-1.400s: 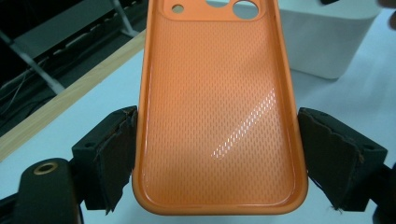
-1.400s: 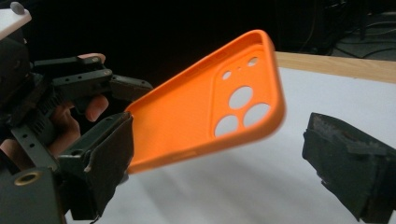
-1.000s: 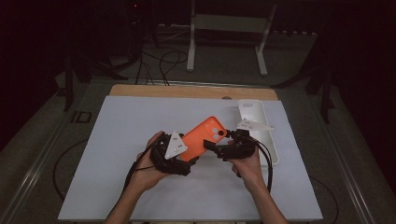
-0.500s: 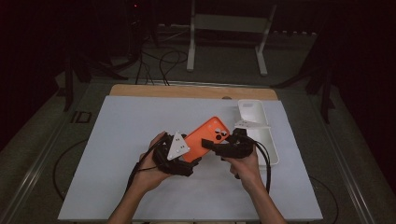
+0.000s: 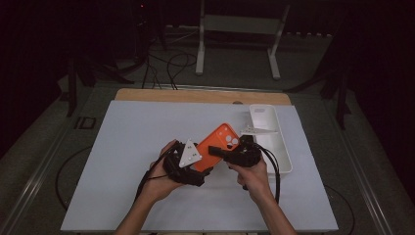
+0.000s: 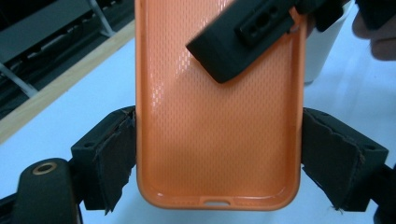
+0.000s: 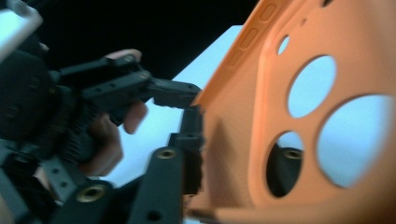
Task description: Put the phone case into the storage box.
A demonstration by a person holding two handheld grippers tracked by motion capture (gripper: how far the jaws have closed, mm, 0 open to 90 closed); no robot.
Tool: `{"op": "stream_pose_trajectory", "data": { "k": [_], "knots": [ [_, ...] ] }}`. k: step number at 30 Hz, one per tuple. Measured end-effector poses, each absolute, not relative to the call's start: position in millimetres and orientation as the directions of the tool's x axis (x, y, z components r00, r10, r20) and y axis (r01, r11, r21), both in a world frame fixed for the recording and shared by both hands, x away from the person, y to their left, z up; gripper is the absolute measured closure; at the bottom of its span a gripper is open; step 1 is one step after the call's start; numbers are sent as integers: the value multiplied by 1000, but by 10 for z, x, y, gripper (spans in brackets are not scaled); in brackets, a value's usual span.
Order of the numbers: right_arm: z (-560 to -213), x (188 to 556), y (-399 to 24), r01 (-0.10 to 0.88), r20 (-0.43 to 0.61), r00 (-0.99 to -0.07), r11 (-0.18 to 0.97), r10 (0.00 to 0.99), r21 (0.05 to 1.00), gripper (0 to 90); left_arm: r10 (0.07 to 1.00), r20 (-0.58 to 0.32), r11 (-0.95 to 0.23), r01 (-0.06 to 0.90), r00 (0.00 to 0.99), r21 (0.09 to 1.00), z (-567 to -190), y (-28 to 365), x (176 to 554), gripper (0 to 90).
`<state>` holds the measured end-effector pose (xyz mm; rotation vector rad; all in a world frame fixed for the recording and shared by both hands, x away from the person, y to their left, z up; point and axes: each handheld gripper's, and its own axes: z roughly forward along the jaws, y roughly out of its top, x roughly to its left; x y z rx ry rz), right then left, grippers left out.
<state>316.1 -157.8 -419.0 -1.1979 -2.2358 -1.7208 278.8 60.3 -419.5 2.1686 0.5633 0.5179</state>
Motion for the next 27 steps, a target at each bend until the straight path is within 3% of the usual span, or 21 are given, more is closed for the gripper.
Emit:
{"op": "stream_pose_trajectory", "data": {
  "k": [7,17,27],
  "knots": [
    [-4191,3145,-1550,633,500,-665,64,555,771,872,563,185,-577,223,806,786,-4238,562,2785,162],
    [-4176,3126,-1551,610,461,-670,77,582,789,881,572,170,-566,236,802,790,-4236,590,2789,157],
    [-4174,3124,-1571,595,434,-684,105,586,797,879,583,100,-530,284,806,799,-4222,676,2845,73]
  ]
}}
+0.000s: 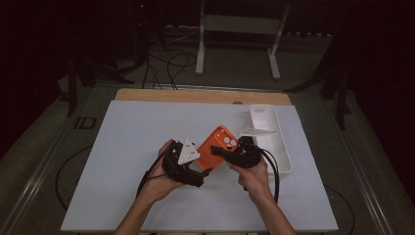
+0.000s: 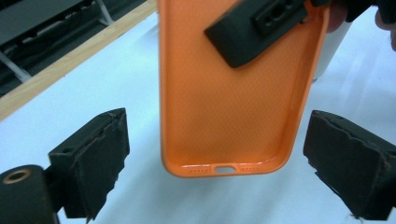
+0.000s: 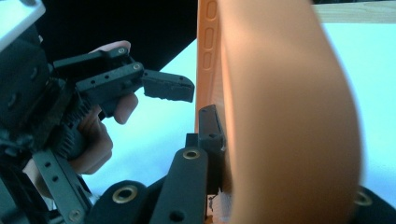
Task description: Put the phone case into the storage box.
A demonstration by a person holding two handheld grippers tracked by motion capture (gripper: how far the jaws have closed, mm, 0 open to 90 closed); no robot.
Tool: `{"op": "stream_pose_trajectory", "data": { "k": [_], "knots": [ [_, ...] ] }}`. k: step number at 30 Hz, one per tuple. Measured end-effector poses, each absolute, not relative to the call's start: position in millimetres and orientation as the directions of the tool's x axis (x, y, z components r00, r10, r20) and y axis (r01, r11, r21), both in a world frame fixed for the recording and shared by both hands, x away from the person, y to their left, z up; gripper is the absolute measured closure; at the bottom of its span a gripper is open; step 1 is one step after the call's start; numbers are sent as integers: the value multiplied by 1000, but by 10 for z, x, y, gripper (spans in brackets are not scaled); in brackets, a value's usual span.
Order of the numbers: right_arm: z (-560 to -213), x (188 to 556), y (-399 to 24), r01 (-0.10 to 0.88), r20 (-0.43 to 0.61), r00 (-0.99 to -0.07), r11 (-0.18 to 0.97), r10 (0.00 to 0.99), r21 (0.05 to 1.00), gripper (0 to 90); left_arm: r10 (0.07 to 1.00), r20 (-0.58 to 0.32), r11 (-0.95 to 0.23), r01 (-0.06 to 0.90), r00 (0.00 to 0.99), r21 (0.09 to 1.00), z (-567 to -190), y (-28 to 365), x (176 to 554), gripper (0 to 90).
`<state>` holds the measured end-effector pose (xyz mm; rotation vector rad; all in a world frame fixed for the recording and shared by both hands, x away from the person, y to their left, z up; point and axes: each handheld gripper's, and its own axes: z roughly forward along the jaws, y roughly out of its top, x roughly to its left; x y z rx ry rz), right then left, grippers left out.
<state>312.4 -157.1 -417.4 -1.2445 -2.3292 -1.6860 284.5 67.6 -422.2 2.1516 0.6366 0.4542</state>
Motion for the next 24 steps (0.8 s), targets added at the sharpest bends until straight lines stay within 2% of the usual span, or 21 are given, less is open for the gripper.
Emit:
{"op": "stream_pose_trajectory", "data": {
  "k": [6,16,24],
  "knots": [
    [-4158,3101,-1574,569,397,-710,142,581,810,877,577,42,-509,319,815,800,-4247,774,2889,44],
    [-4137,3040,-1540,506,310,-770,238,558,829,876,533,-53,-463,344,845,817,-4288,884,2934,47],
    [-4127,3032,-1551,490,295,-787,258,543,833,876,515,-78,-453,349,853,820,-4287,925,2956,51]
  ]
}}
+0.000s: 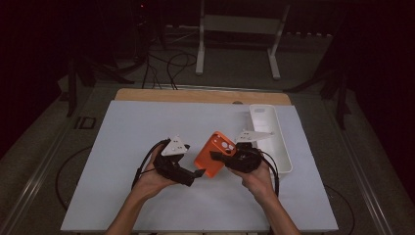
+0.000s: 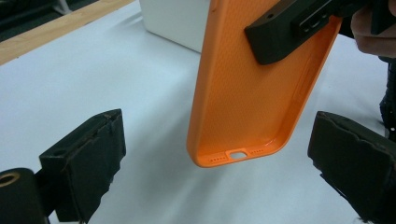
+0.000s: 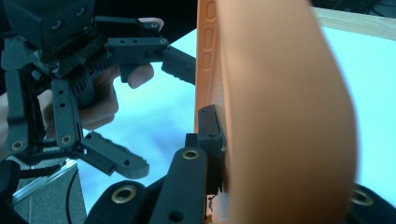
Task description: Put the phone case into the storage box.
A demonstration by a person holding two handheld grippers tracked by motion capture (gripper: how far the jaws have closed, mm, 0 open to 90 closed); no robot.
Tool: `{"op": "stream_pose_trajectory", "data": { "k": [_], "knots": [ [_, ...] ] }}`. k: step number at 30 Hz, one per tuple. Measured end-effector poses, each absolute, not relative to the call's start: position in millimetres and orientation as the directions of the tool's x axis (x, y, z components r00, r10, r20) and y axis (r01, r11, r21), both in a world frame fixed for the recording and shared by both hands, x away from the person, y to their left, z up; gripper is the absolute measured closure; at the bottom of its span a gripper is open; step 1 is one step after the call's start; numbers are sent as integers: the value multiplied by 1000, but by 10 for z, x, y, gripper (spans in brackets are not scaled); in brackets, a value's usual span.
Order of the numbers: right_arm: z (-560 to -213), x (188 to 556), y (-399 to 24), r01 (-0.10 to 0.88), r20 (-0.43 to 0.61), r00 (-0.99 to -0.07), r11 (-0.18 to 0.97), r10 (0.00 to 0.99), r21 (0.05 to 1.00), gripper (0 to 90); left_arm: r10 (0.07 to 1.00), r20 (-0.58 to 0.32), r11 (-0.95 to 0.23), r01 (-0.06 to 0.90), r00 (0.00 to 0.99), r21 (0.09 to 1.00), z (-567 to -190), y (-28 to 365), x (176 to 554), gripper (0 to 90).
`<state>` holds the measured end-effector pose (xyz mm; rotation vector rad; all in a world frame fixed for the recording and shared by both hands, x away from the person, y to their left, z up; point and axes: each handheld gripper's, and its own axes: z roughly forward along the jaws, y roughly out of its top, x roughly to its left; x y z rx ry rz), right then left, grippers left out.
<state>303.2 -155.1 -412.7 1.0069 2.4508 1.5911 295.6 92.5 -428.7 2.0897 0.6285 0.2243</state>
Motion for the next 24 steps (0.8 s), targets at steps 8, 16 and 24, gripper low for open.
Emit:
{"op": "stream_pose_trajectory", "data": {
  "k": [8,16,24],
  "knots": [
    [-4113,3002,-1567,455,269,-819,289,507,842,875,477,-98,-470,348,874,811,-4327,887,2969,56],
    [-4107,2977,-1565,432,253,-839,306,482,848,874,439,-101,-491,332,893,805,-4355,849,2958,95],
    [-4118,2951,-1560,414,252,-859,314,447,854,874,404,-110,-495,319,908,808,-4360,839,2939,163]
  ]
}}
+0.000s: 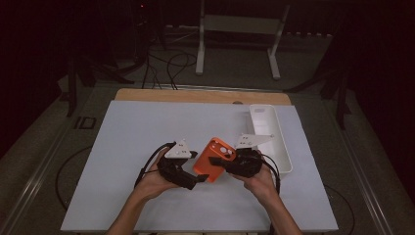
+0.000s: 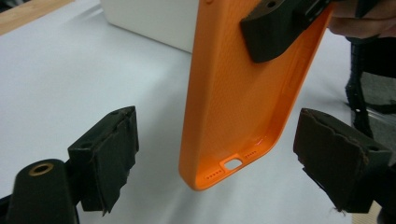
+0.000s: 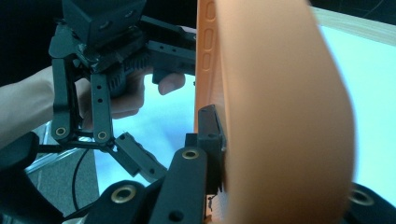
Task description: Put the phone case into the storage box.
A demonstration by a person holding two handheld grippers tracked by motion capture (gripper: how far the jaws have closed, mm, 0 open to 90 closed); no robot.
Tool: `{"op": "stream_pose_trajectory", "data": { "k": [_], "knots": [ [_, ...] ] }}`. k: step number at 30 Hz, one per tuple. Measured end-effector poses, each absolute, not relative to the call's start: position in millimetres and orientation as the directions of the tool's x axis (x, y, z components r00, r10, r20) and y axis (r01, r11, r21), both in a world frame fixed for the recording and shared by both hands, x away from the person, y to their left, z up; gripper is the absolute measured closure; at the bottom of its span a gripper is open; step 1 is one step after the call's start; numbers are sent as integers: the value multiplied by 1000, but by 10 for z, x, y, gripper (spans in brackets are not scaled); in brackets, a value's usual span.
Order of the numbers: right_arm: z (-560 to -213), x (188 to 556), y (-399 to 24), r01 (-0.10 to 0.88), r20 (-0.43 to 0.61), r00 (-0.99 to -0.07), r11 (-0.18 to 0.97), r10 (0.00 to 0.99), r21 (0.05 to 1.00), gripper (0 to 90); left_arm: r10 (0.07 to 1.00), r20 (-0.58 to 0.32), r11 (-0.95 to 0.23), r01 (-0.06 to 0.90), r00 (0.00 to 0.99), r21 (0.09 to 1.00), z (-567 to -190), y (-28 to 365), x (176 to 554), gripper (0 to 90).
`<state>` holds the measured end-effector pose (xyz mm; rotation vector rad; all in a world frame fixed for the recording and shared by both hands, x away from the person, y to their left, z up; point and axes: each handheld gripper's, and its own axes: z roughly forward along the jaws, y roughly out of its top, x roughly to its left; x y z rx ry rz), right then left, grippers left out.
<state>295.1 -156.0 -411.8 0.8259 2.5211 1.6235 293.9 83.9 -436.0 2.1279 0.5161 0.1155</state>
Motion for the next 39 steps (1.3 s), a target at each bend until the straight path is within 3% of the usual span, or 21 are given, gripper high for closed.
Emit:
{"op": "stream_pose_trajectory", "data": {
  "k": [10,31,33,39],
  "knots": [
    [-4108,2915,-1552,389,242,-876,315,418,866,875,341,-140,-493,304,930,815,-4373,831,2933,380],
    [-4121,2887,-1517,364,235,-897,325,374,873,876,300,-173,-490,308,938,816,-4382,831,2946,500],
    [-4119,2882,-1509,351,229,-907,333,353,875,875,280,-197,-486,316,940,815,-4382,833,2950,578],
    [-4116,2882,-1527,342,235,-918,340,319,876,872,236,-202,-500,297,951,814,-4388,834,2940,661]
  ]
}}
